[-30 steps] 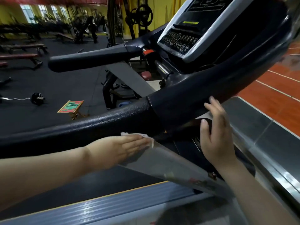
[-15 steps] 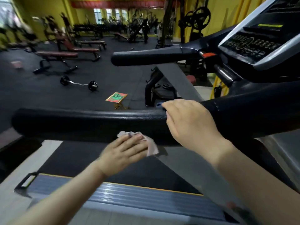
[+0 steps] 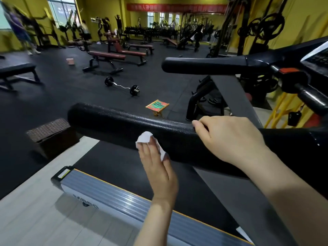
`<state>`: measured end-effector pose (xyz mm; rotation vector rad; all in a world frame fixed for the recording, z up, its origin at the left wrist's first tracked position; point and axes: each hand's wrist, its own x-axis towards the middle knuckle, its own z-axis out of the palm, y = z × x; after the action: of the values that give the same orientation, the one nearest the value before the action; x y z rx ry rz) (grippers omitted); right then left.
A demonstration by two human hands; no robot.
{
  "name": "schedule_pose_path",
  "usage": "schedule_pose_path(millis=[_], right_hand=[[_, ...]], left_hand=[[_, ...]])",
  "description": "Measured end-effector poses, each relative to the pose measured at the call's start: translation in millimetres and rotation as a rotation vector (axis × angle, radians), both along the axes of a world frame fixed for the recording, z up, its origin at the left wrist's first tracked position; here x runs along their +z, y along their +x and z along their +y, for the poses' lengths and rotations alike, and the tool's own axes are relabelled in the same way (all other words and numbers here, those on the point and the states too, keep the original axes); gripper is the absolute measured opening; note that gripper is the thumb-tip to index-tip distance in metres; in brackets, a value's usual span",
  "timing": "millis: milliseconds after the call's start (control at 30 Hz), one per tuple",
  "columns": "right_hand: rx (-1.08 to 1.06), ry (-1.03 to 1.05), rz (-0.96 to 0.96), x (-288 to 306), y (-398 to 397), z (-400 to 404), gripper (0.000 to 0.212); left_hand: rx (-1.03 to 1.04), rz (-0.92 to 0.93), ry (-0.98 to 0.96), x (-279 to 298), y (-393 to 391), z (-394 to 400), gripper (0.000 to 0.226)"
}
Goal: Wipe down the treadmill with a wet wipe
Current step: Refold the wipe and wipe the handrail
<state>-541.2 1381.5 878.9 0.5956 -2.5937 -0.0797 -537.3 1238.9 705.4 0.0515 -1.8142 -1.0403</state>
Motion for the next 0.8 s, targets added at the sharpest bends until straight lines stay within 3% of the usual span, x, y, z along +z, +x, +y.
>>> schedule_pose_path(millis=[133,267,433,567,700,800], right_hand=[[-0.02,0.03,0.039,-3,2,-1,0.056],[-0.014,0.078,0.052,-3,2,0,0.056],[-0.005,0.108,0.119,-4,3,-15,0.05],[0.159,0.125,-0.011,-10,-12,-76,0.052],[0.22,0.102,0.014,-18,-34,-112,0.059],[0.249,0.082,0.057,-18,-36,-107,0.06]], left_hand=[[0.031,0.115,0.6,57,-17,2,0.056],[0.138,0.041,0.84,72,-42,-95,0.061],[0.077,0.066,1.306,64,-59,-185,0.037],[-0.153,0.009,1.568,75,-35,-124,0.036],[-0.446,-0.019,1.851,83,7,-6,0.034],[-0.553,-0.051,2.078,87,28,44,0.035]])
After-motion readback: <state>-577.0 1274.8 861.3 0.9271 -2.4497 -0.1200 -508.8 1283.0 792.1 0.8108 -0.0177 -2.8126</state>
